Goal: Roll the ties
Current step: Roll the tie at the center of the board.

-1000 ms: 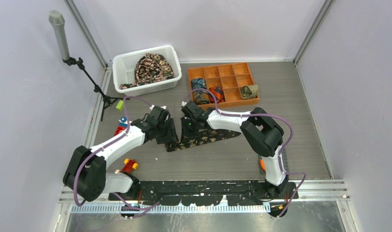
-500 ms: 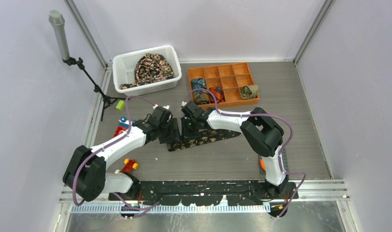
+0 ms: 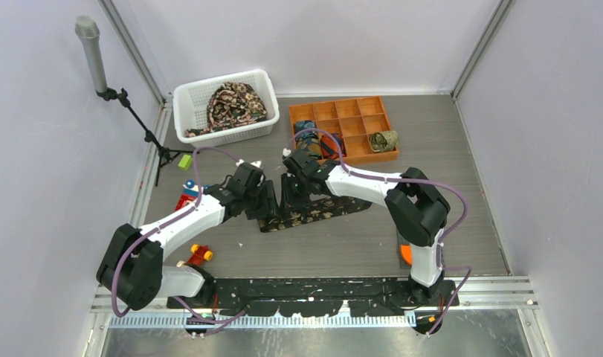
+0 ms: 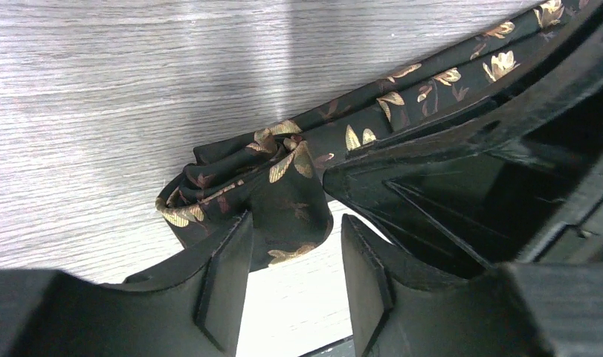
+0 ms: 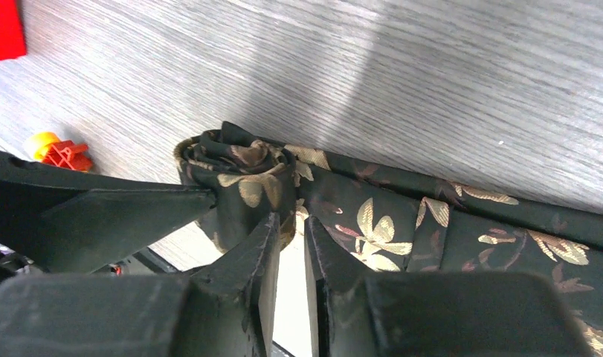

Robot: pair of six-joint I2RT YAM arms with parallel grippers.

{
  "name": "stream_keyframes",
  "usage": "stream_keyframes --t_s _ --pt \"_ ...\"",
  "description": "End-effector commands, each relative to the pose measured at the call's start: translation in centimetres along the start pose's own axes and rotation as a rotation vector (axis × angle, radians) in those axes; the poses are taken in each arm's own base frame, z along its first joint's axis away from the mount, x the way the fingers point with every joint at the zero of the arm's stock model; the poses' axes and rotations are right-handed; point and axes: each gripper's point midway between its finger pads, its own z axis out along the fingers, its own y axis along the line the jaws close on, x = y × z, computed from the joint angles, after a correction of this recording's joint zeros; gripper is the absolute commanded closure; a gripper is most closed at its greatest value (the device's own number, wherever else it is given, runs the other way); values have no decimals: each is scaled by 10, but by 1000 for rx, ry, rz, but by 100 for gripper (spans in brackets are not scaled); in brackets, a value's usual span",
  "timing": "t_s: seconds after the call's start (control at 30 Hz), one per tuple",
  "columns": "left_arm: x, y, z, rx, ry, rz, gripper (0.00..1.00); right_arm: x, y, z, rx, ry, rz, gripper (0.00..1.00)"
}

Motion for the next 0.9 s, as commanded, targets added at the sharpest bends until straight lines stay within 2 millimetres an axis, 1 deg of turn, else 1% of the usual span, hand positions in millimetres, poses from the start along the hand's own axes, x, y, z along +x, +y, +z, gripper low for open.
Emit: stream_keyframes --t_s 0.0,0.23,0.37,0.5,0.57,0.7,0.87 --pt "-4 -9 -4 49 -31 23 53 -19 18 -28 -49 -71 -25 74" --pt "-4 -9 -4 55 -39 19 59 -16 29 -31 -118 -54 -23 62" --pt "-2 -9 -5 63 -40 20 64 -13 33 -27 -147 -37 -19 58" --pt "-3 -10 -6 70 -45 21 71 -9 33 -22 -157 -18 -13 58" --pt "-3 -10 -6 72 -44 21 72 -7 32 -19 -158 -7 -10 58" --pt "-3 -12 -6 77 -46 22 73 -4 30 -11 -163 9 -3 58" --pt "-5 -13 -7 81 -51 23 73 2 24 0 -153 35 8 62"
